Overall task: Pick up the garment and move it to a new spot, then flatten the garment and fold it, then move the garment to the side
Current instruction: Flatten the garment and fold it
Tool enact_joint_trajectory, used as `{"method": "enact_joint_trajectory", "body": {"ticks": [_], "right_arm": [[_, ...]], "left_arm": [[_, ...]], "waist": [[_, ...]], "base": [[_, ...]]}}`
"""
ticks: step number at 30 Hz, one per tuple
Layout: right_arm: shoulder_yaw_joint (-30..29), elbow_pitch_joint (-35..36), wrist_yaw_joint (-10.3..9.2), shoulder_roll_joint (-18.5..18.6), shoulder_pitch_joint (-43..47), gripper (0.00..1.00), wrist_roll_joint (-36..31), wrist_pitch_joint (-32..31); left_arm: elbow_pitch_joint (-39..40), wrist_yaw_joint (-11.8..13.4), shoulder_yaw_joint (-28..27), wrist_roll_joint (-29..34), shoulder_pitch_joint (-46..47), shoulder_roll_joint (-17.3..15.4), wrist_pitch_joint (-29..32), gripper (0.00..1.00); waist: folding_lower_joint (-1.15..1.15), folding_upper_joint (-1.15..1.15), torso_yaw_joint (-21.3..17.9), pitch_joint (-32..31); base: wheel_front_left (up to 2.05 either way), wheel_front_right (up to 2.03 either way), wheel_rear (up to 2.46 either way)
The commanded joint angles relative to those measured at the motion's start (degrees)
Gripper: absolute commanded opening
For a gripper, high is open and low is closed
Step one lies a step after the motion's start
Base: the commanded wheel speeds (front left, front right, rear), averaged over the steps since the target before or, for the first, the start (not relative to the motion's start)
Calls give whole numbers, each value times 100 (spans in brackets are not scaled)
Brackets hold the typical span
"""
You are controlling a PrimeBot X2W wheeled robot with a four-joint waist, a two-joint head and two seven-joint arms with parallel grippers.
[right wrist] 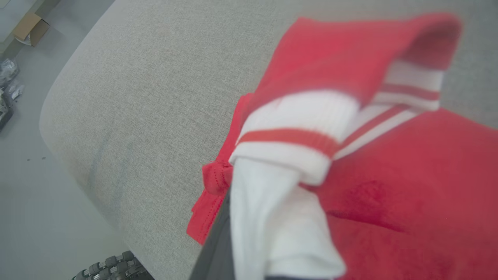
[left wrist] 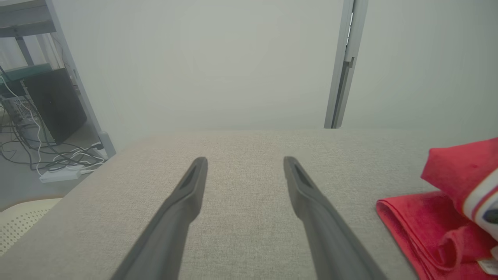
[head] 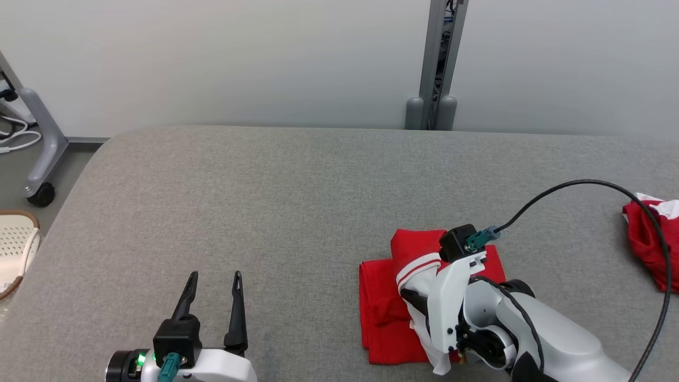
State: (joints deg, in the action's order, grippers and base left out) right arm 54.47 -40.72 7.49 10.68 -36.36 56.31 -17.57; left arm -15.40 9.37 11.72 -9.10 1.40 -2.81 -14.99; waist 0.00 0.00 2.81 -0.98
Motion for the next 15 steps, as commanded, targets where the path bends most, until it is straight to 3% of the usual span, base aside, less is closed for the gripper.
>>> {"method": "enact_joint_trajectory", "body": {"ticks": [1,15], "right_arm": [[-91,15,1,-64,83,0,-97,-37],[-544,-70,1,-375,285,0,-487,-138]], "left_arm": [[-16,-18,-23,14,28,-22,-22,100],[-82,-94,4,44,149,-22,-22,100]], "waist": [[0,0,34,16],[0,0,233,187]], "base": [[0,0,0],[0,0,0]]}}
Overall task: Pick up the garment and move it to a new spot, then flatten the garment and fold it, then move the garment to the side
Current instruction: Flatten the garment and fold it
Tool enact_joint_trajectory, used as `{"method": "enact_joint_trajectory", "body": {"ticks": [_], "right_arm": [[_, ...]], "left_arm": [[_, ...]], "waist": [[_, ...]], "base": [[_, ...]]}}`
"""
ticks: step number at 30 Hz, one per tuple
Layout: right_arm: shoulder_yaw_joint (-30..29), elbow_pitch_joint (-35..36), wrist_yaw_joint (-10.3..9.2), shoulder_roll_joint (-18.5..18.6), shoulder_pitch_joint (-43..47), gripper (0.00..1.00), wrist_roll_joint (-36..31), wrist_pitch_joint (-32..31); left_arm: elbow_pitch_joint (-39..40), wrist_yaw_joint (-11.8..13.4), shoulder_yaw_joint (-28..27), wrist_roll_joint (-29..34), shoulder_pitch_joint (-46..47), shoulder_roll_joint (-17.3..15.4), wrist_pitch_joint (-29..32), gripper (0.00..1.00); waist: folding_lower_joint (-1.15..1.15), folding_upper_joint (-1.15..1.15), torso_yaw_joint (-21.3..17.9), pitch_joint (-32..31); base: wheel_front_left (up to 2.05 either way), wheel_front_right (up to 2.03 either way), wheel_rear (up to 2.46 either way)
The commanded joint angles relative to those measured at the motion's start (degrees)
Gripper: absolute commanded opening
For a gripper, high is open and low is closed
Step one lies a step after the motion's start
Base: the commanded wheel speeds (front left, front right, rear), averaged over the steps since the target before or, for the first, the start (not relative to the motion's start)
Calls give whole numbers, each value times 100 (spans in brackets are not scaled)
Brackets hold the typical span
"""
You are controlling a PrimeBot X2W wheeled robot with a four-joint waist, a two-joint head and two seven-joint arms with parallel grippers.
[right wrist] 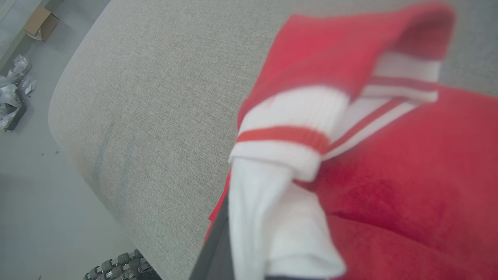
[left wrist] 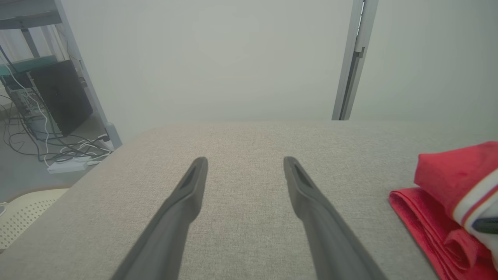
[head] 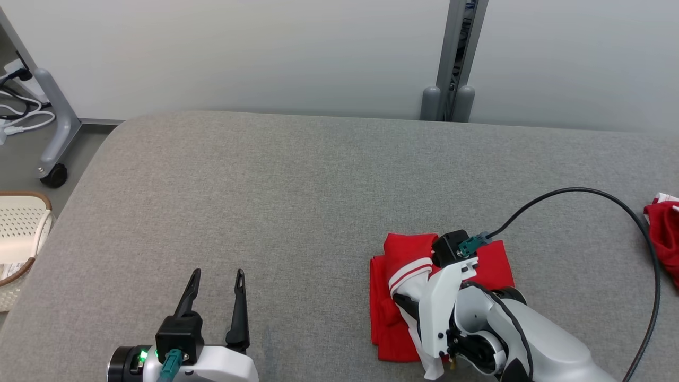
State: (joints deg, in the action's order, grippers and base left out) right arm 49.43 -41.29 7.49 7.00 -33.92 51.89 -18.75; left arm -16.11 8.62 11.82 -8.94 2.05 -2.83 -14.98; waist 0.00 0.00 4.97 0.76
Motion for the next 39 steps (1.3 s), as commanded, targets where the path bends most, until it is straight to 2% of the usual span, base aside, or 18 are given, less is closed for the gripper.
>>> {"method": "enact_joint_trajectory", "body": {"ticks": [1,3,4,5,19,28,33,39], "right_arm": [[-77,-43,1,-5,36,0,-90,12],[-108,-74,1,-10,42,3,-113,33],[-142,-100,1,-25,51,49,-134,65],[-189,-122,1,-43,68,100,-142,86],[-352,212,1,-246,-62,100,-162,437],[-680,171,1,-366,-314,100,-16,1271],[-911,29,1,-91,-527,100,-356,1947],[-1099,-33,1,436,-615,100,-1072,2802]], "left_arm": [[-15,-22,1,26,87,-21,-23,100],[-21,-24,9,24,90,-21,-23,100],[-25,-27,13,20,96,-21,-23,100],[-28,-29,15,17,101,-21,-23,100],[-95,-98,-107,87,81,-21,-23,100],[-106,-147,-148,153,82,-21,-23,100],[-64,-149,-222,179,39,-21,-23,100],[43,-147,-294,209,-1,-20,-23,100]], "waist": [[0,0,28,20],[0,0,38,26],[0,0,46,32],[0,0,52,37],[0,0,-29,-20],[0,0,7,-46],[0,0,-50,-61],[0,0,-245,-108]], "base": [[0,0,0],[0,0,0],[0,0,0],[0,0,0],[0,0,0],[0,0,0],[0,0,0],[0,0,0]]}}
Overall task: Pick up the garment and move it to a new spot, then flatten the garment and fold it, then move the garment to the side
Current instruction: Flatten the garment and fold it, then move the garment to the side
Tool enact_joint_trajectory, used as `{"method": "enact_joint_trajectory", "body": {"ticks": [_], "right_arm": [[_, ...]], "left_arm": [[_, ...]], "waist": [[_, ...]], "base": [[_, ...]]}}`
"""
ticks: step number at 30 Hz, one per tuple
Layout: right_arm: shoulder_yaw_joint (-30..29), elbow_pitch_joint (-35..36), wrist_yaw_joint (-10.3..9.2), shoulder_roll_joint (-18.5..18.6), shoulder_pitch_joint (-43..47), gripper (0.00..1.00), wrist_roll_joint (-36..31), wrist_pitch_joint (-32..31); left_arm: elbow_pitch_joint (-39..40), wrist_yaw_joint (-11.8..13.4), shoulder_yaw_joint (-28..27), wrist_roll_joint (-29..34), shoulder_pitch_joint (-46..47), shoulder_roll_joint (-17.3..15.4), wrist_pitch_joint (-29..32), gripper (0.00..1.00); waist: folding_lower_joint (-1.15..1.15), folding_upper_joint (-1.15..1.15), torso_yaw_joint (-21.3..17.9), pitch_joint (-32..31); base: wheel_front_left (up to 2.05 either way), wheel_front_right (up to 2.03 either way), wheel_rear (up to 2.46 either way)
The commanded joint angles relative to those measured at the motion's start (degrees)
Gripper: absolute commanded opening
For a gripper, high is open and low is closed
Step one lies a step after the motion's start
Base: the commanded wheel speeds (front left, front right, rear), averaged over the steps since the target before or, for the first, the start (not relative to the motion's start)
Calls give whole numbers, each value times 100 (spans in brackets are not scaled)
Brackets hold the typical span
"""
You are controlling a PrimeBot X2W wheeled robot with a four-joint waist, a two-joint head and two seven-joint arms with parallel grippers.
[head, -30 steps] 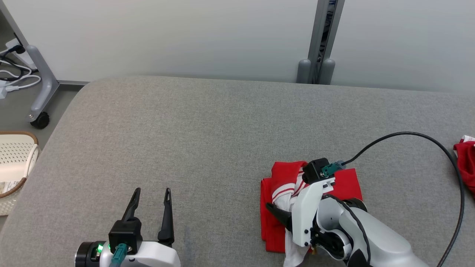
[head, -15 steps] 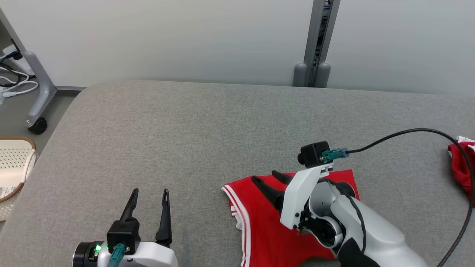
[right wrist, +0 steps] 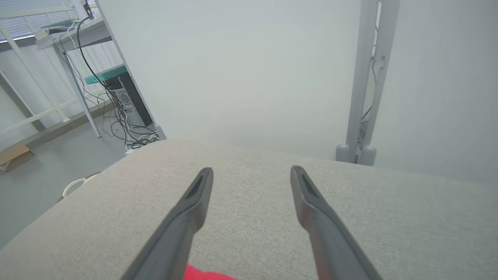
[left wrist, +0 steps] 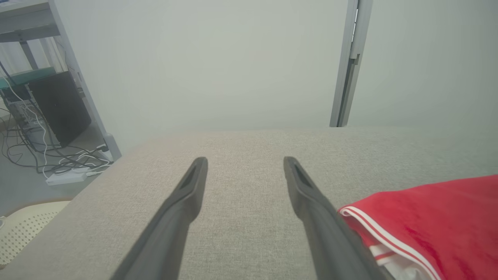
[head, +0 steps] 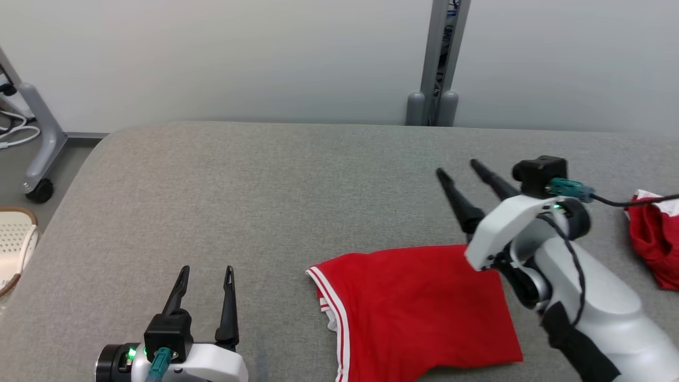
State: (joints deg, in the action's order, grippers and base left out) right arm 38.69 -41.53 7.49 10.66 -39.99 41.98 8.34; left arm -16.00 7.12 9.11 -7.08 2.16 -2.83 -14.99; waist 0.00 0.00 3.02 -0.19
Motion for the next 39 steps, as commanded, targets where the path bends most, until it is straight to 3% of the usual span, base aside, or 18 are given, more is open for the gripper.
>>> {"method": "enact_joint_trajectory", "body": {"ticks": [1,6,11,18,24,32,36,39], "right_arm": [[-50,-8,1,152,26,100,-213,202],[-255,112,1,454,273,100,-659,515],[-871,454,0,722,808,100,-1208,677],[-2219,1369,1,524,2093,100,-1885,687],[-2845,1732,0,168,2868,100,-2179,689],[-2916,1795,1,-5,3115,100,-2414,689],[-2789,1653,1,-40,3108,100,-2160,690],[-2316,1537,0,87,2943,100,-1706,493]], "left_arm": [[55,13,-29,27,-10,-21,-22,100],[174,60,-10,20,7,-20,-21,100],[398,98,-13,-16,8,-20,-22,100],[659,109,-46,33,-65,-22,-21,100],[832,121,-71,136,-171,-21,-21,100],[903,199,36,185,-299,-21,-21,100],[844,175,84,192,-294,-21,-21,100],[773,147,110,217,-278,-21,-21,100]], "waist": [[0,0,-88,-14],[0,0,-215,-12],[0,0,-356,-1],[0,0,-507,19],[0,0,-596,27],[0,0,-633,46],[0,0,-599,74],[0,0,-595,131]], "base": [[0,0,0],[0,0,0],[0,0,0],[0,0,0],[0,0,0],[0,0,0],[0,0,0],[0,0,0]]}}
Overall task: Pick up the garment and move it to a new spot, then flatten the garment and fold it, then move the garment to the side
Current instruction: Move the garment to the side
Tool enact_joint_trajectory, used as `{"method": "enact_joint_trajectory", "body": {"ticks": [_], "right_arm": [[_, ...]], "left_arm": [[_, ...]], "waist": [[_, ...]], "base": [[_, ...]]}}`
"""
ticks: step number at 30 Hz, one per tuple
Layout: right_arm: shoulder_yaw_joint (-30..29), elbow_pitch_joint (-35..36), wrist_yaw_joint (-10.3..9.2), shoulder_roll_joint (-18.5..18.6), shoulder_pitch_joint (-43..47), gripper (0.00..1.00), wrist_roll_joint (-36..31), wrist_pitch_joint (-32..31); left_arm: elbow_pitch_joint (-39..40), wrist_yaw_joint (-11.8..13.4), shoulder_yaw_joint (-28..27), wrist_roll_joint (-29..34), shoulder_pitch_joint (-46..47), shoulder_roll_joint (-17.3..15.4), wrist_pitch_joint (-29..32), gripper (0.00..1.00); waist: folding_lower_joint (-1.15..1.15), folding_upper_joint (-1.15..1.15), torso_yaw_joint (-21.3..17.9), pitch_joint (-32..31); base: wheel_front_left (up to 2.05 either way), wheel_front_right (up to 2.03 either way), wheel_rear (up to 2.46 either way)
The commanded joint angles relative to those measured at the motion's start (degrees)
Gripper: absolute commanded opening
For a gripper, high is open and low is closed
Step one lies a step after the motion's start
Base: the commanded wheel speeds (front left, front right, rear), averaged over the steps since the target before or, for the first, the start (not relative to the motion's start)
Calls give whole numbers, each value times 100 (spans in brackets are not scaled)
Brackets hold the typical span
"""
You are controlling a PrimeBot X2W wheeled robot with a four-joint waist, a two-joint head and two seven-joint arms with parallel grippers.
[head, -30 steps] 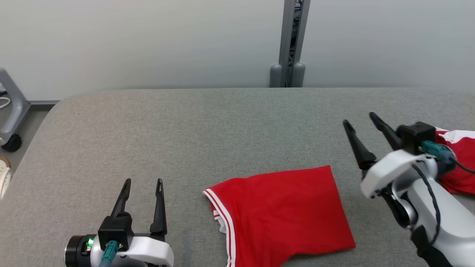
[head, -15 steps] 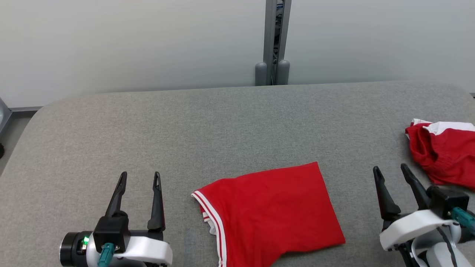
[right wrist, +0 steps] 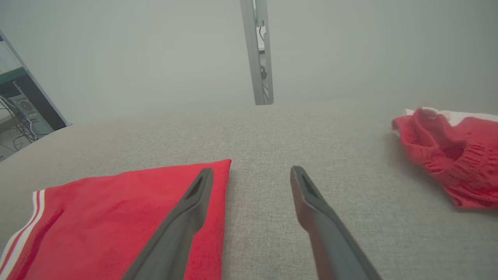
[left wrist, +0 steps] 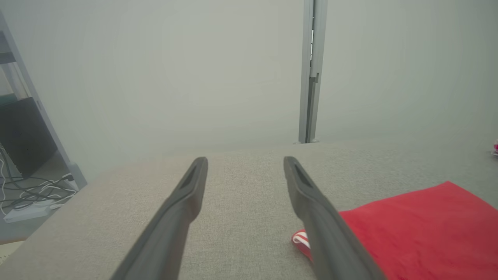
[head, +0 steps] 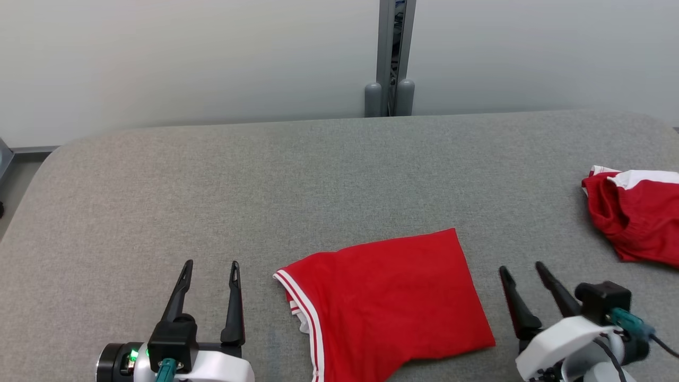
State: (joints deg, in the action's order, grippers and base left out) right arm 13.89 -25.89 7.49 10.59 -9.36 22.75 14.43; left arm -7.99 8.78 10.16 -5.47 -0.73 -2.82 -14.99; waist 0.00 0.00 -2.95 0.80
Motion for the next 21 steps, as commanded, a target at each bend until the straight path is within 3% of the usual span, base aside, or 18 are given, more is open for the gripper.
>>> {"method": "enact_joint_trajectory", "body": {"ticks": [1,8,21], "right_arm": [[352,-35,1,171,-184,100,437,-245],[1529,151,1,1028,-742,100,1990,-1068],[2748,84,1,1869,-1548,100,4500,-2522]], "left_arm": [[-49,-38,12,63,28,-21,-21,100],[-154,-118,53,149,213,-19,-21,100],[-204,-200,98,297,516,-22,-22,100]], "waist": [[0,0,7,56],[0,0,112,322],[0,0,401,731]], "base": [[0,0,0],[0,0,0],[0,0,0]]}}
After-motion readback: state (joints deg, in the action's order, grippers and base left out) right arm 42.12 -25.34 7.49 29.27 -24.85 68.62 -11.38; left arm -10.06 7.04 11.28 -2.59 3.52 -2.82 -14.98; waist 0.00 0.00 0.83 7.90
